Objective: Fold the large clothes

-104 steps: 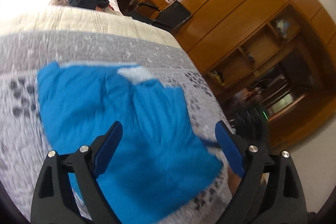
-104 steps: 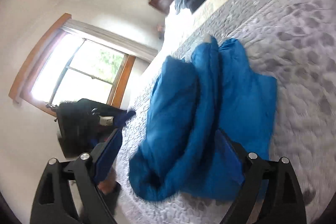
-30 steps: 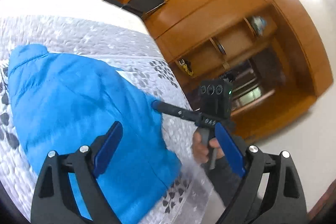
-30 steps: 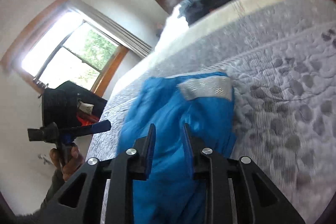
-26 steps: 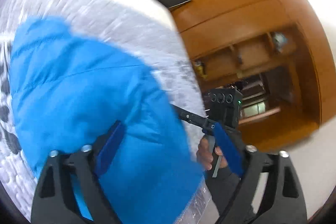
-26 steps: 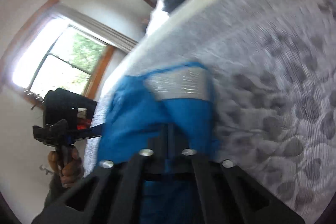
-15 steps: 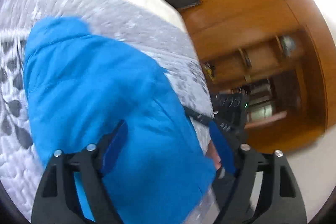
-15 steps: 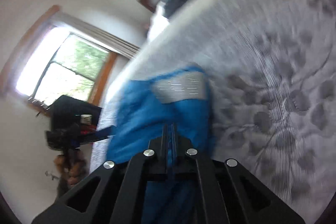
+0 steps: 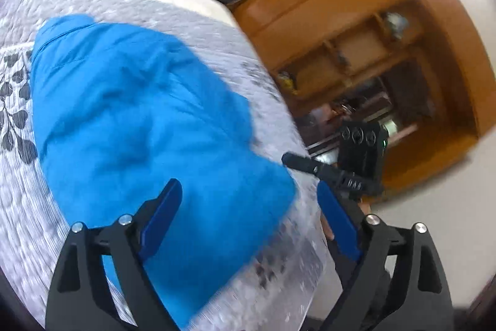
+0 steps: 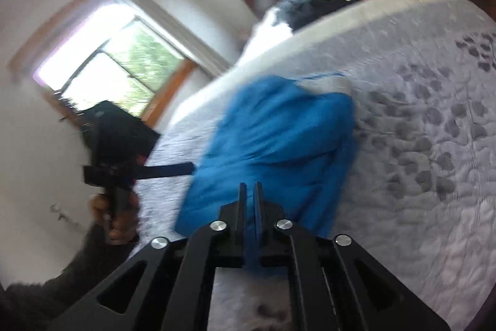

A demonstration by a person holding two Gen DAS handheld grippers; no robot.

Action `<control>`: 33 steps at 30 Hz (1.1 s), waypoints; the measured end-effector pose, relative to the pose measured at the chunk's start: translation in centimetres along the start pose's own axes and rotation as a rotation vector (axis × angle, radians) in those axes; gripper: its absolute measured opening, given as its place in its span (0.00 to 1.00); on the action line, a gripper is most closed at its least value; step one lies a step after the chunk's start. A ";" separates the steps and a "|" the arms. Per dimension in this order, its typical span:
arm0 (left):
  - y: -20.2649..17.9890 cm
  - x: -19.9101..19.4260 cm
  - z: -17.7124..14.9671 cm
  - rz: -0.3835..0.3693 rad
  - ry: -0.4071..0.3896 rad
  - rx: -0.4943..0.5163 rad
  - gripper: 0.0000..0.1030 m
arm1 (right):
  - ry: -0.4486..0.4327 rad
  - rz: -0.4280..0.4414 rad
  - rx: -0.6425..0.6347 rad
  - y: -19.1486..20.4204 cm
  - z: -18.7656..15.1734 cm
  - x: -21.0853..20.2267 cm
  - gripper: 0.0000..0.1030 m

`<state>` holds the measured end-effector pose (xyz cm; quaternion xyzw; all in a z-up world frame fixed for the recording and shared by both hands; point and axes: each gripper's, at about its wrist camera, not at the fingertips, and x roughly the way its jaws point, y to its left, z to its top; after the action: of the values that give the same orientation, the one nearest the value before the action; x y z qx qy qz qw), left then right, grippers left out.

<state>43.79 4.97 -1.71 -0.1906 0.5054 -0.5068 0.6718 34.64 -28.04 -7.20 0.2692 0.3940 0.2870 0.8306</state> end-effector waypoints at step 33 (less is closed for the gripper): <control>12.2 -4.3 -8.8 -0.093 -0.109 -0.429 0.97 | 0.221 0.192 0.444 -13.7 5.9 7.9 0.97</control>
<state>42.17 16.02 -12.67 -0.3791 0.5553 -0.4073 0.6181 47.20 -33.37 -17.14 0.4482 0.5080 0.2988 0.6722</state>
